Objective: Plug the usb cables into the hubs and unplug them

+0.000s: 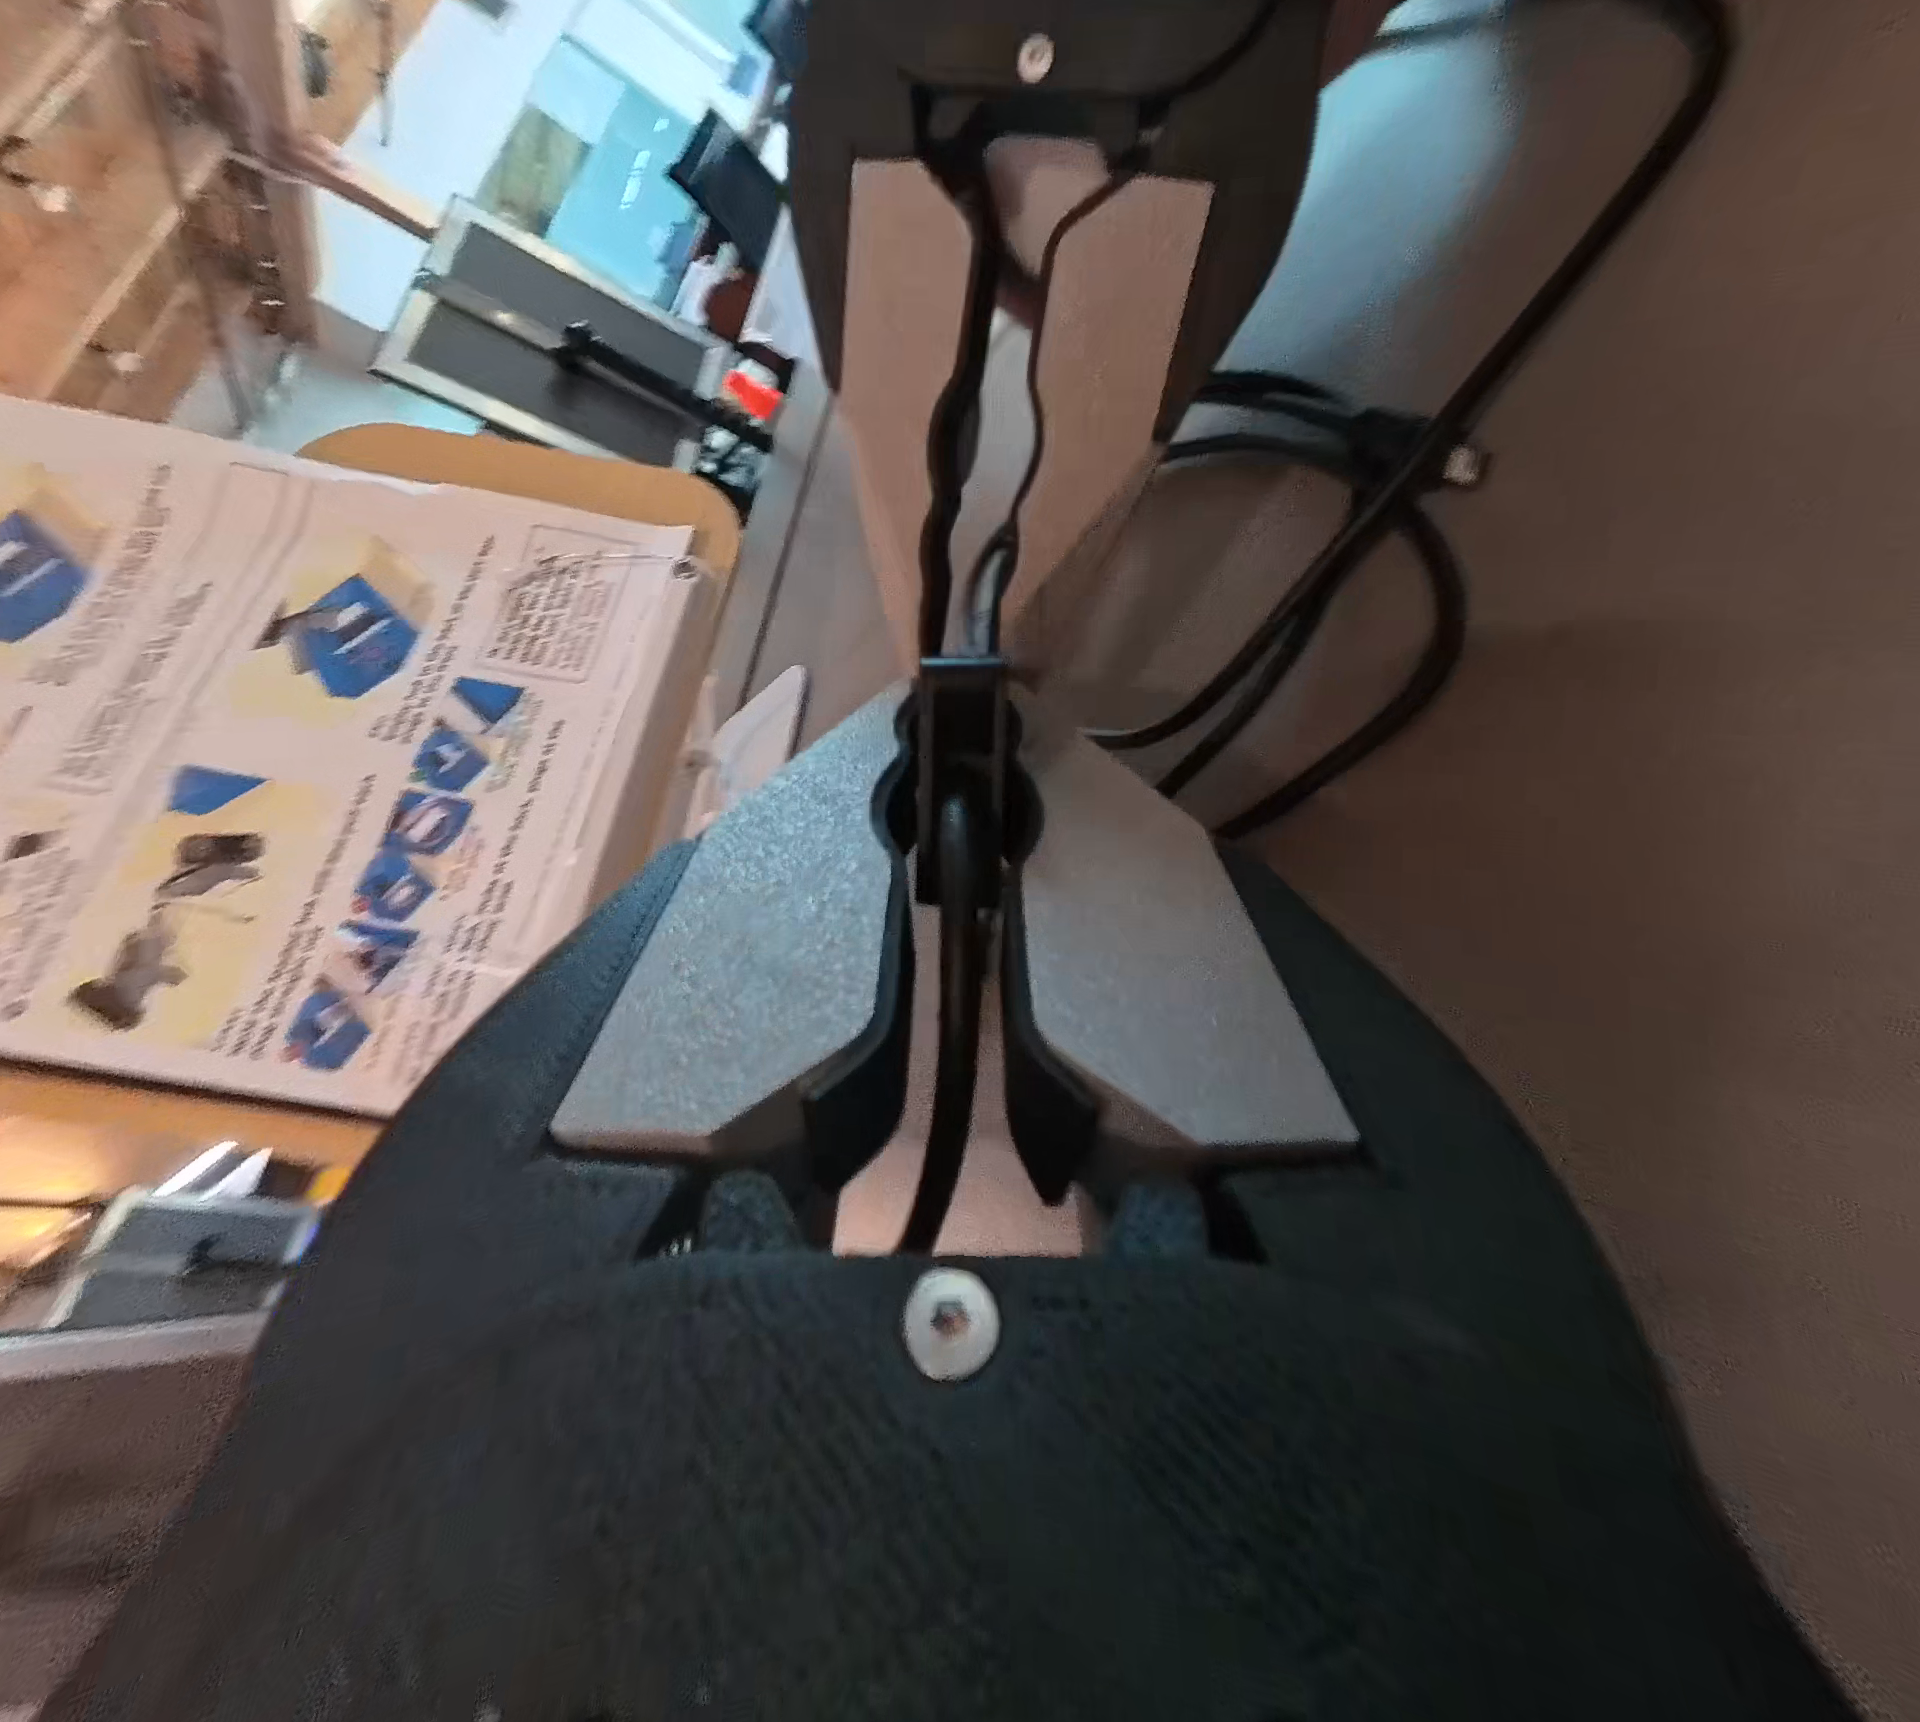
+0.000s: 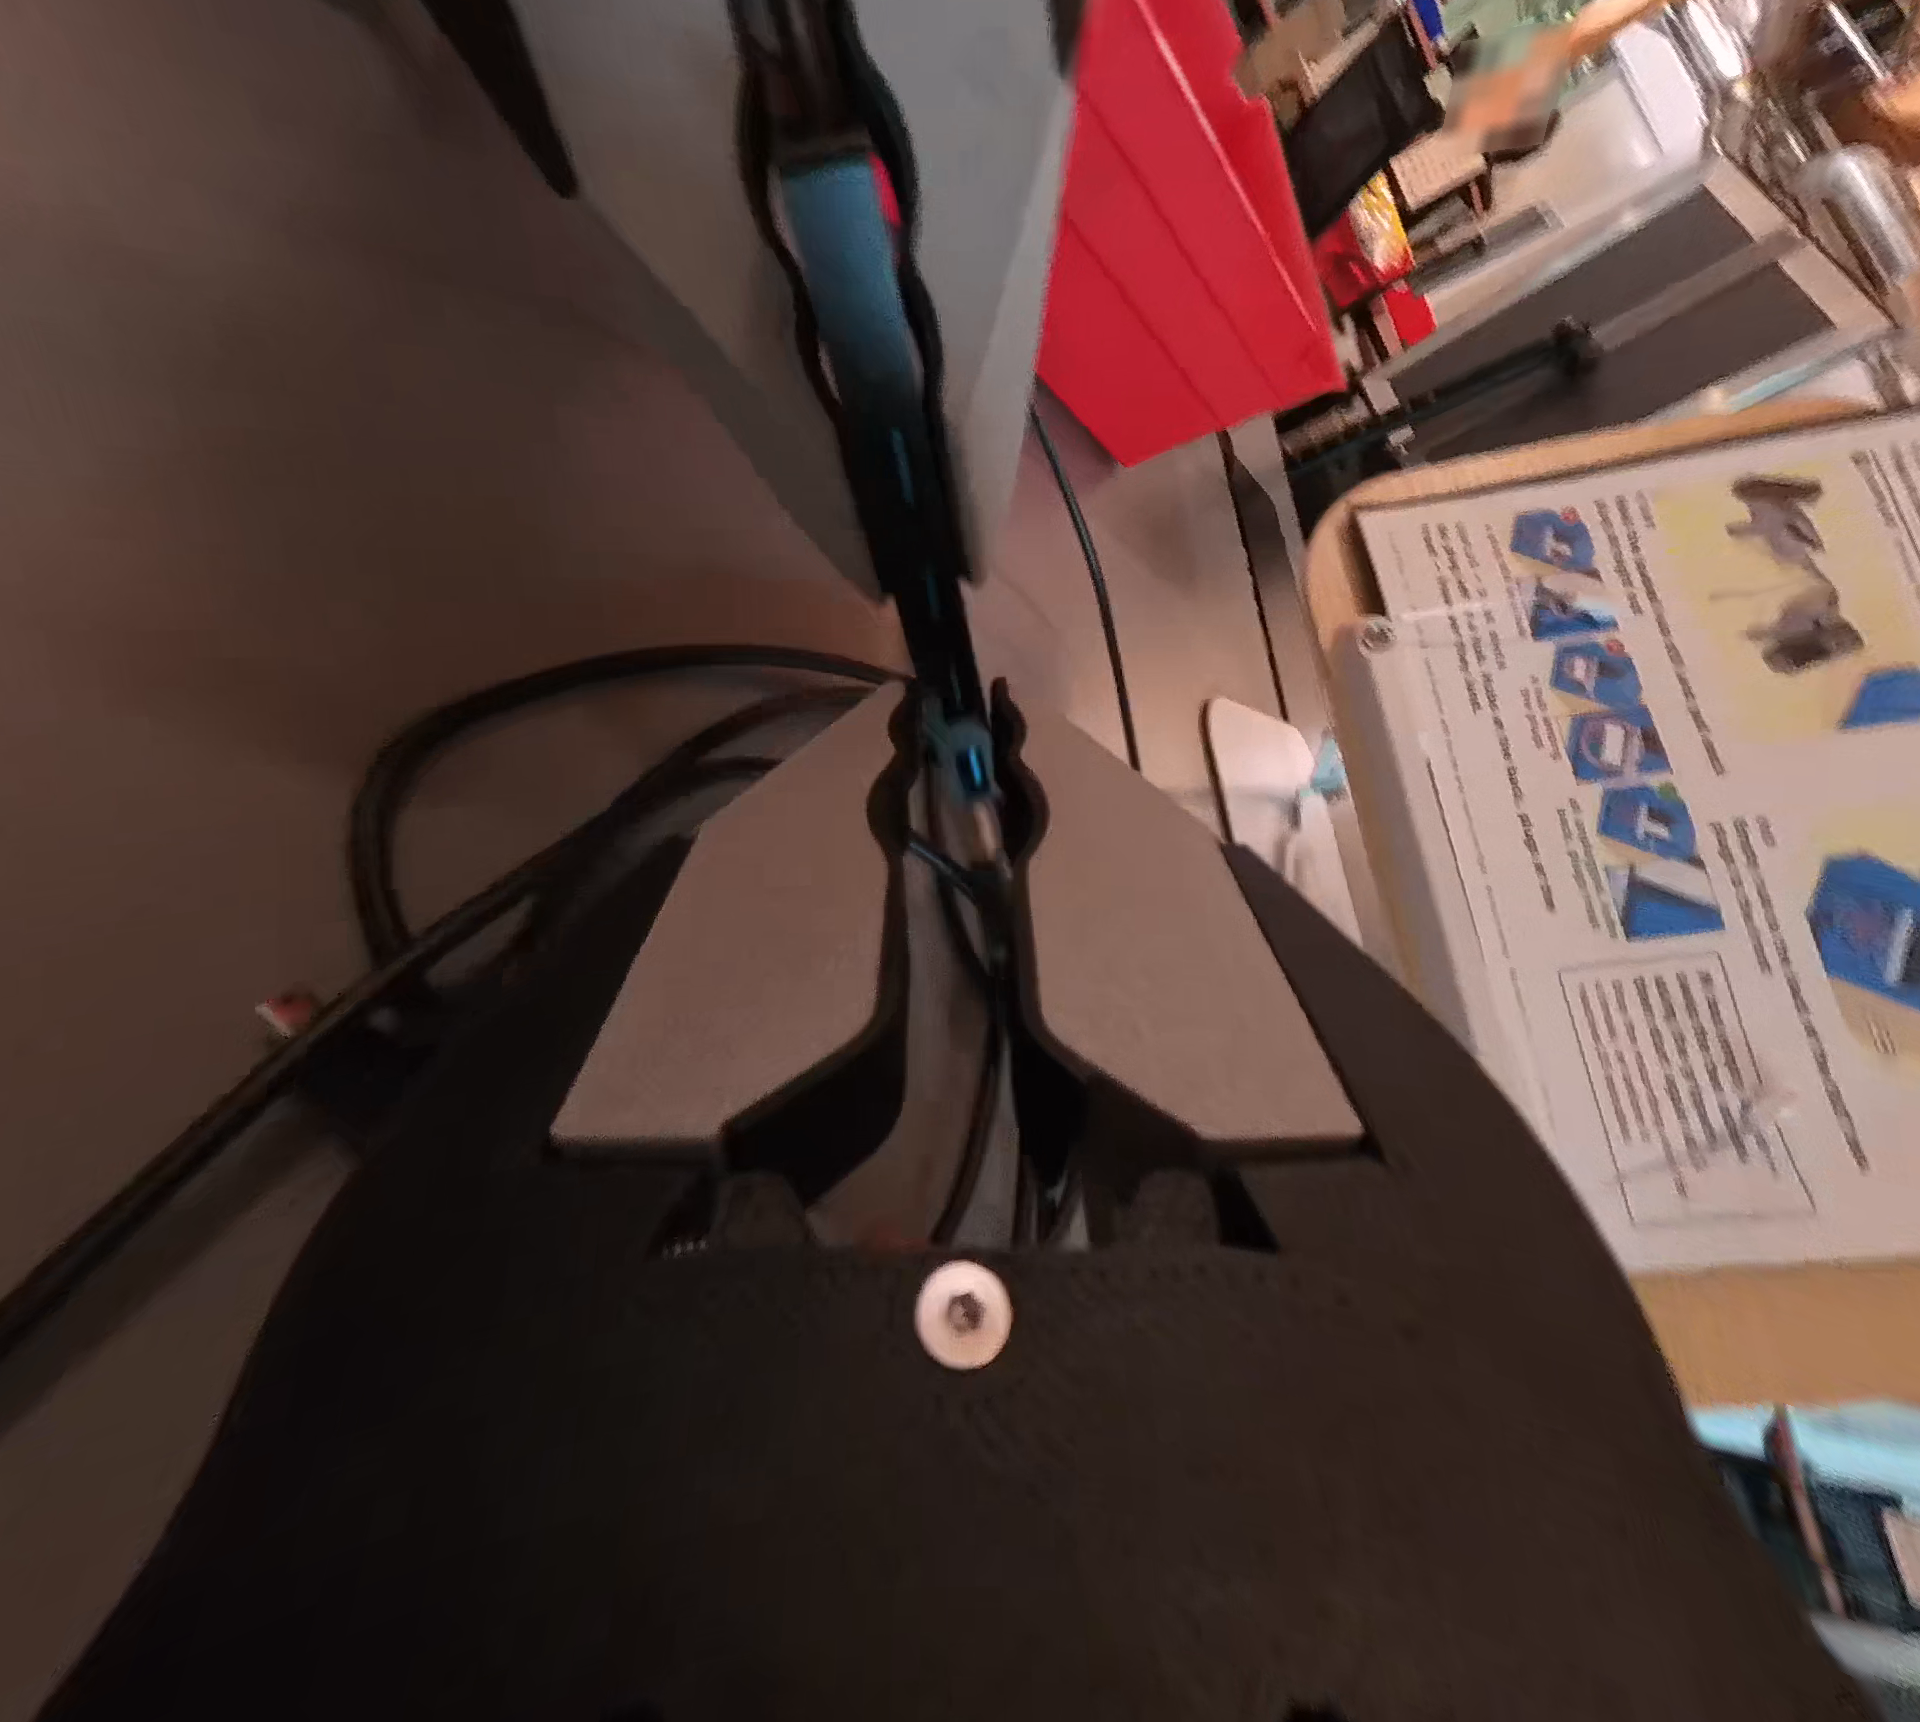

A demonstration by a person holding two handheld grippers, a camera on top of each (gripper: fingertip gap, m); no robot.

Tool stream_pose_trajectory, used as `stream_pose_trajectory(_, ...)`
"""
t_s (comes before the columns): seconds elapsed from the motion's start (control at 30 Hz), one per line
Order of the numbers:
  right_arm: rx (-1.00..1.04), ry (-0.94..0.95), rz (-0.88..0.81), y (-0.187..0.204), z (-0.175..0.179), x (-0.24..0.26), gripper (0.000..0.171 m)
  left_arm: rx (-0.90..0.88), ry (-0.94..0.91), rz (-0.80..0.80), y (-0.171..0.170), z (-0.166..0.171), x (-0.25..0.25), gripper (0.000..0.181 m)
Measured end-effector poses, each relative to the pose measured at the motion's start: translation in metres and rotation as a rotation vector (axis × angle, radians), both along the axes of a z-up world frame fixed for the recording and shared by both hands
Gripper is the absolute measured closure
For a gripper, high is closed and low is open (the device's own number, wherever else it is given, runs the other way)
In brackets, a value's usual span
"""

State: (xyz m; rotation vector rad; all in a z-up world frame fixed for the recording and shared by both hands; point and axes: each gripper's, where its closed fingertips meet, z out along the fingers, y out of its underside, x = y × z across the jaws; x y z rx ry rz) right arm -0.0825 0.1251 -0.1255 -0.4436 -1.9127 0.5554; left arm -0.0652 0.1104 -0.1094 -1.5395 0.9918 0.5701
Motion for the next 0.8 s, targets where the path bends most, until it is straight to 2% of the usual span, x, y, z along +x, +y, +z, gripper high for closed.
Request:
stream_pose_trajectory(0.17,-0.295,-0.069,-0.184,0.040,0.015,0.005,0.160,0.128,0.120,0.182,0.005,0.014,-0.037,0.173)
stream_pose_trajectory(0.23,-0.414,-0.105,-0.234,0.051,0.017,0.005,0.150,0.127,0.151,0.213,0.007,0.011,-0.044,0.173)
stream_pose_trajectory(0.33,-0.471,-0.170,-0.258,0.057,0.009,0.007,0.138,0.122,0.177,0.234,0.009,0.006,-0.048,0.173)
stream_pose_trajectory(0.4,-0.460,-0.229,-0.243,0.054,0.000,0.010,0.129,0.114,0.174,0.232,0.010,0.003,-0.049,0.173)
stream_pose_trajectory(0.6,-0.254,-0.271,-0.244,0.057,-0.023,0.011,0.132,0.109,0.239,0.203,0.009,-0.005,-0.045,0.173)
stream_pose_trajectory(0.8,-0.027,-0.242,-0.231,0.065,-0.030,-0.005,0.137,0.078,0.291,0.195,0.005,-0.017,-0.048,0.173)
